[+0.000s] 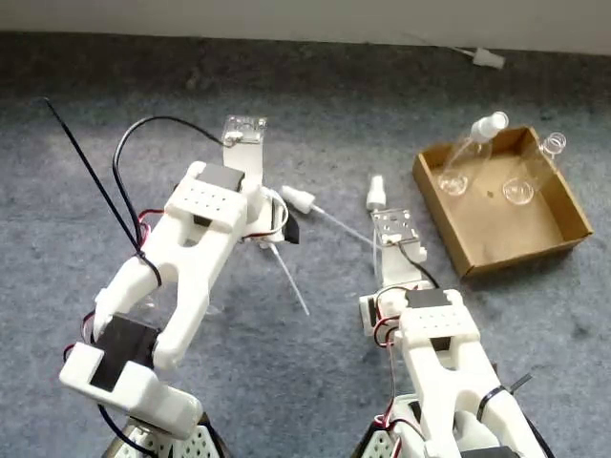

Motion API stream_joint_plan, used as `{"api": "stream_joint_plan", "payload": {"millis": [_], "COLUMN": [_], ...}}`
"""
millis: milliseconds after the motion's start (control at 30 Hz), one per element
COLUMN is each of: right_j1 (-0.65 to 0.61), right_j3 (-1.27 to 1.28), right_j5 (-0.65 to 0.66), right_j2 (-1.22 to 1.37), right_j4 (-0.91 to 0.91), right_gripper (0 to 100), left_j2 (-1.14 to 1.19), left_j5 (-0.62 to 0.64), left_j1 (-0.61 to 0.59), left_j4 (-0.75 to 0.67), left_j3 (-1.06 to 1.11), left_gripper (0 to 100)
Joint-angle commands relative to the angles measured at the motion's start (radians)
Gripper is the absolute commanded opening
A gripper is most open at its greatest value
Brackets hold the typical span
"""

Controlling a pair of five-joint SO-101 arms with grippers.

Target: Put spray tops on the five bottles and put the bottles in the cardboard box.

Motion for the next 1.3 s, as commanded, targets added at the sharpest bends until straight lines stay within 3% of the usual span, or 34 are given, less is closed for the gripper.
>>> {"api": "stream_joint_plan", "payload": {"millis": [0,200,500,767,1267], "right_j1": [0.008,0.008,0.008,0.008,0.008], "right_j3": [0.001,0.002,0.002,0.002,0.001], "right_j5": [-0.005,-0.005,-0.005,-0.005,-0.009], "right_j2": [-0.016,-0.016,-0.018,-0.021,-0.027], "right_j4": [-0.015,-0.015,-0.015,-0.013,-0.013], "right_gripper": [14.8,14.8,14.8,14.8,14.8], "left_j2": [0.061,0.228,0.39,0.392,0.387], "left_j5": [0.087,0.198,0.249,0.249,0.242], "left_j1": [-0.001,-0.005,-0.007,-0.007,0.041], "left_j4": [-0.009,-0.009,-0.008,-0.014,-0.009], "left_j3": [-0.131,-0.242,-0.372,-0.374,-0.377], "left_gripper": [30,30,29,7,1]}}
